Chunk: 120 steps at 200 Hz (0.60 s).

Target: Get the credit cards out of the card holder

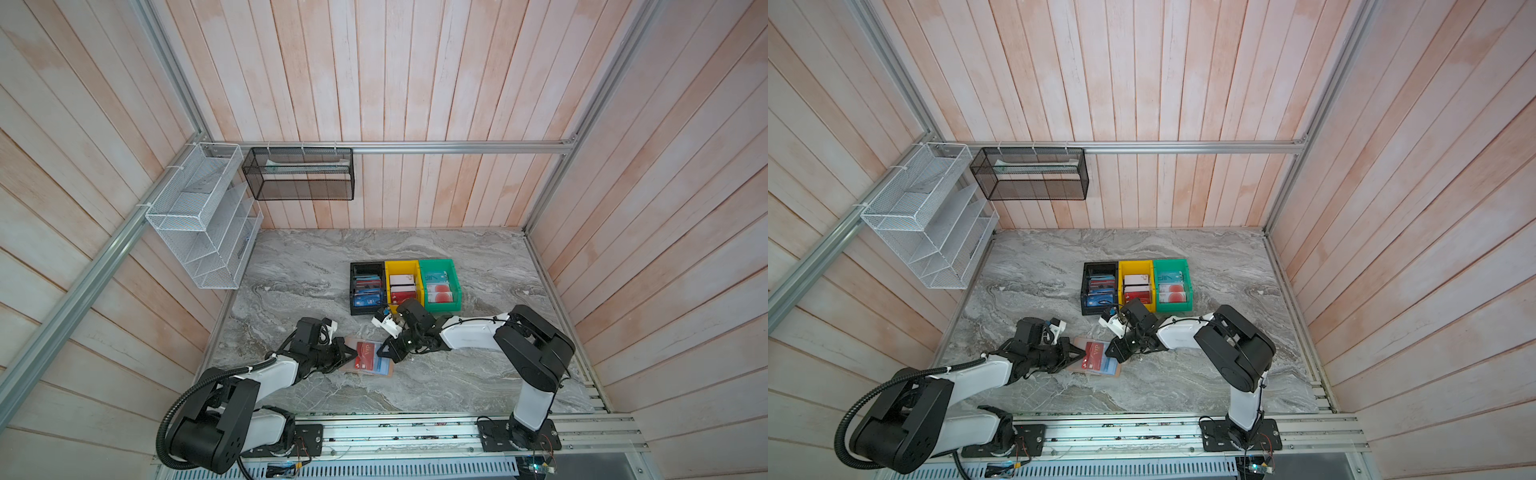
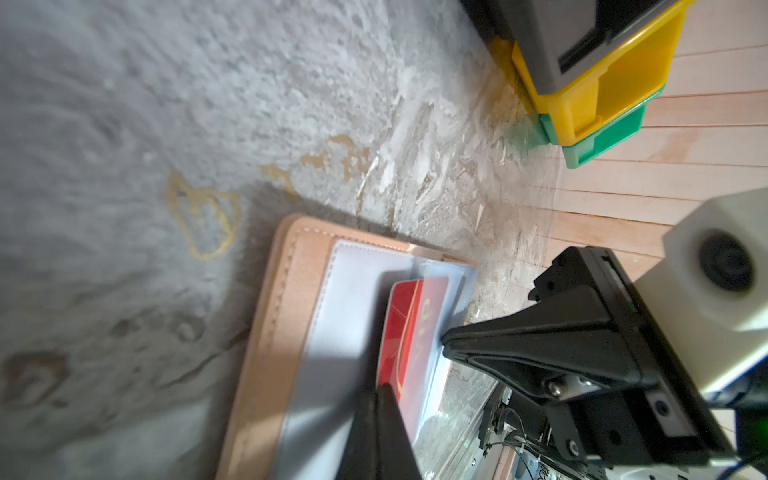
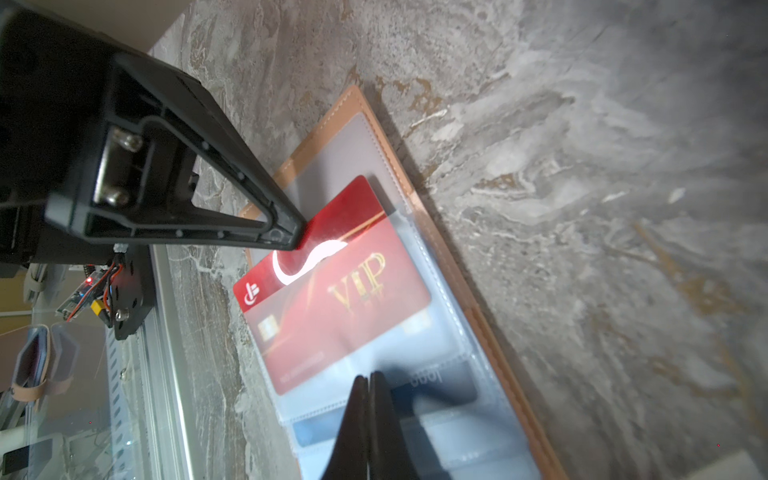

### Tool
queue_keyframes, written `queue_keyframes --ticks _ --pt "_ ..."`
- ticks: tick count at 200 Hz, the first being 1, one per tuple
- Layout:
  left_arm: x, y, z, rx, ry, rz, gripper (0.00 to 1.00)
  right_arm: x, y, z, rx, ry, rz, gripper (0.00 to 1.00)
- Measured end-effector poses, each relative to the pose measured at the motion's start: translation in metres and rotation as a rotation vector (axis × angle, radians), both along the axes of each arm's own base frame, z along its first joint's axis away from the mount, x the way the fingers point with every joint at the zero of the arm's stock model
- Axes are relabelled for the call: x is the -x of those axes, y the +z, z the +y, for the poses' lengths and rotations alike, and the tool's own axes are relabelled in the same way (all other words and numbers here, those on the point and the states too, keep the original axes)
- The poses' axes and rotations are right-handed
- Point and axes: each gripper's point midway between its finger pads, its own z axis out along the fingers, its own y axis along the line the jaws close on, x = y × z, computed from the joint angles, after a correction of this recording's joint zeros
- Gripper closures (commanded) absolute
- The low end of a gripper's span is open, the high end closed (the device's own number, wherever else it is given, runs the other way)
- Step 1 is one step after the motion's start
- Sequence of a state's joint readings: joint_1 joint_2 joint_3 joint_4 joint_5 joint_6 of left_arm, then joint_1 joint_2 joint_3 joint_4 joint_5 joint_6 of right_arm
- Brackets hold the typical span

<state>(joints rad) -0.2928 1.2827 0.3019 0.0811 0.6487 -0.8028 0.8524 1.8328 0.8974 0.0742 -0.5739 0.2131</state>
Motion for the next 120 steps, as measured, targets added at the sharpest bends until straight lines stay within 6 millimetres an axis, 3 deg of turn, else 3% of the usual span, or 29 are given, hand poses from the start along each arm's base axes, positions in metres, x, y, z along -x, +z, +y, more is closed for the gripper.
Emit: queue_keyframes --ticks 82,120 --pt "0.002 0.014 0.022 -0.037 0.069 -0.02 0.97 0.001 0.0 -0.014 0.03 0.027 0.037 1.0" --pt "0.001 0.027 0.023 -0.031 0.075 -0.047 0.99 -0.004 0.024 -0.017 0.013 0.049 0.063 0.88"
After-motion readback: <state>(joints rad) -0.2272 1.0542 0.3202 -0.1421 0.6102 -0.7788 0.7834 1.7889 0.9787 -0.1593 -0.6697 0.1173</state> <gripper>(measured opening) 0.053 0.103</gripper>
